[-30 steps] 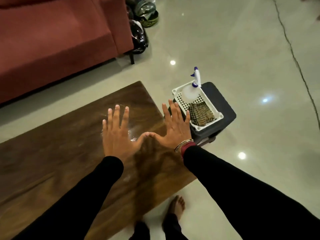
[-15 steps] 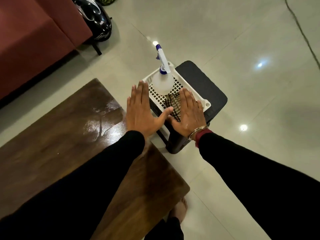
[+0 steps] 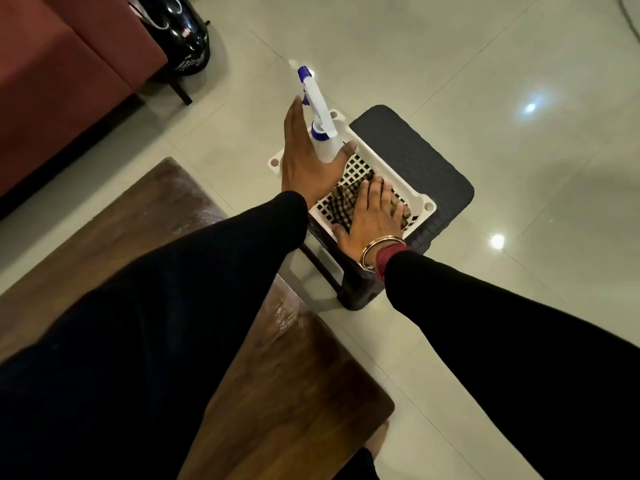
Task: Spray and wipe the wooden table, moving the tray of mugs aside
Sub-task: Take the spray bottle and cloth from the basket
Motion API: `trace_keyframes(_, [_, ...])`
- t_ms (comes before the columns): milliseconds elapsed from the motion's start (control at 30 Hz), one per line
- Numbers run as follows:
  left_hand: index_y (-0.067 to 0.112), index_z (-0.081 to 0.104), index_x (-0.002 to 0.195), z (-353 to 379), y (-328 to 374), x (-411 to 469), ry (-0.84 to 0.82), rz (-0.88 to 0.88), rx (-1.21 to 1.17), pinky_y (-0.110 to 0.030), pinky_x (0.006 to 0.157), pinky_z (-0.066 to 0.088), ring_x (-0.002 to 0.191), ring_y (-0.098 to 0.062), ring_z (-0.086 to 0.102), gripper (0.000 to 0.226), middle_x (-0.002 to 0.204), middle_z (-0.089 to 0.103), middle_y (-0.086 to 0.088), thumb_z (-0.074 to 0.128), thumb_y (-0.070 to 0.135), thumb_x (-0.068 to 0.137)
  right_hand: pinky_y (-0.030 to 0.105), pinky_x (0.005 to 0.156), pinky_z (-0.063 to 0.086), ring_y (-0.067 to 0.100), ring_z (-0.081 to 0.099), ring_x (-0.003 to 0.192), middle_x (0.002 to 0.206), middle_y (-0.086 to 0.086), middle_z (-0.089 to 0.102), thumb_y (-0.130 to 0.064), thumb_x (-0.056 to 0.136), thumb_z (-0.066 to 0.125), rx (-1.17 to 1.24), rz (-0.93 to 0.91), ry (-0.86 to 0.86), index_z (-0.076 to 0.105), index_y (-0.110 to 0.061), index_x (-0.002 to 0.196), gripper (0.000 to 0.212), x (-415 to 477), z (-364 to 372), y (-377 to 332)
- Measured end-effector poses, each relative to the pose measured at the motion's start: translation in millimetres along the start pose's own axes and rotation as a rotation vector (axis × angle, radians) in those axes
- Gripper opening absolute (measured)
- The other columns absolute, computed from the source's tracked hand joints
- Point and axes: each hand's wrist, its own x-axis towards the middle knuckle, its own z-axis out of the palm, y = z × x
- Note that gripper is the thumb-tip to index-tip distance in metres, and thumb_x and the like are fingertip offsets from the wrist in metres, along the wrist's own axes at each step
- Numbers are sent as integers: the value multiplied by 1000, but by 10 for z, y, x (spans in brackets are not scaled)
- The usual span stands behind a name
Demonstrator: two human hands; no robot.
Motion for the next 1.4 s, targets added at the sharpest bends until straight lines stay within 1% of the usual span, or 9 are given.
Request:
trace_keyframes(267, [6, 14, 160, 79, -25, 152, 102, 97, -43, -24, 117, 35, 151, -20, 28, 104, 167, 22, -12, 78, 39, 86, 62, 128, 2, 37, -20, 158, 170, 17, -22, -59, 96, 51, 31, 35, 5, -5, -5, 164, 104, 35, 76, -70])
trace_keyframes(433, [3, 30, 153, 182, -25, 137, 164, 111, -123, 5, 98, 31, 138, -15, 42, 80, 155, 39, -13, 75, 15, 88, 60, 127, 0, 41, -19, 158, 170, 21, -20, -50, 102, 48, 22, 52, -3, -4, -2, 163, 93, 56, 101, -118])
trace_keyframes(567, [1, 33, 150, 232, -9, 115, 230, 75, -174, 10, 92, 28, 132, -10, 40, 78, 151, 42, -15, 75, 4, 84, 58, 129, 3, 45, -16, 157, 169, 26, -18, -33, 106, 41, -8, 74, 14, -4, 1, 162, 79, 79, 110, -174])
trace_keyframes(833, [2, 41, 145, 158, 79, 83, 235, 21, -208, -6, 101, 43, 125, -12, 50, 76, 139, 49, -5, 71, -6, 75, 51, 130, 2, 39, -12, 159, 172, 20, -11, -18, 104, 39, 108, 79, 44, 4, -1, 163, 71, 85, 79, -156])
trace_keyframes(933, [1, 45, 142, -15, 231, -46, 240, 12, -232, -24, 103, 50, 121, -18, 55, 70, 135, 52, -10, 69, -5, 76, 51, 130, 19, 35, 18, 159, 171, 17, 18, -29, 105, 38, 331, 84, 148, 24, -5, 161, 63, 123, 11, -98])
trace_keyframes(1033, [3, 51, 136, -323, 406, -326, 247, -3, -250, -26, 99, 50, 114, -22, 59, 64, 126, 56, -9, 68, -3, 74, 35, 107, 44, 32, 58, 130, 142, 14, 60, -39, 106, 35, 629, 163, 337, 52, -7, 142, 50, 106, -219, -105])
trace_keyframes(1133, [10, 55, 128, -727, 448, -761, 262, -50, -251, -12, 92, 47, 108, -14, 59, 57, 117, 58, -3, 68, -3, 73, 28, 86, 39, 32, 62, 118, 125, 14, 69, -31, 111, 41, 890, 269, 420, 64, -5, 132, 41, 110, -507, -157])
trace_keyframes(1267, [47, 51, 97, -1414, 166, -1381, 272, -332, -221, -10, 78, 45, 91, -1, 58, 56, 106, 62, 3, 70, -2, 76, 33, 104, 50, 19, 64, 117, 119, -1, 70, -38, 102, 47, 1248, 76, 367, 64, -13, 132, 43, -114, -661, -632])
trace_keyframes(1400, [22, 60, 96, -1987, -155, -1773, 215, -524, -175, -37, 69, 58, 78, -19, 61, 34, 90, 62, -8, 68, -4, 77, 43, 120, 37, 18, 53, 139, 148, 6, 60, -34, 106, 43, 893, -290, 287, 54, -11, 148, 49, -510, -462, -1122])
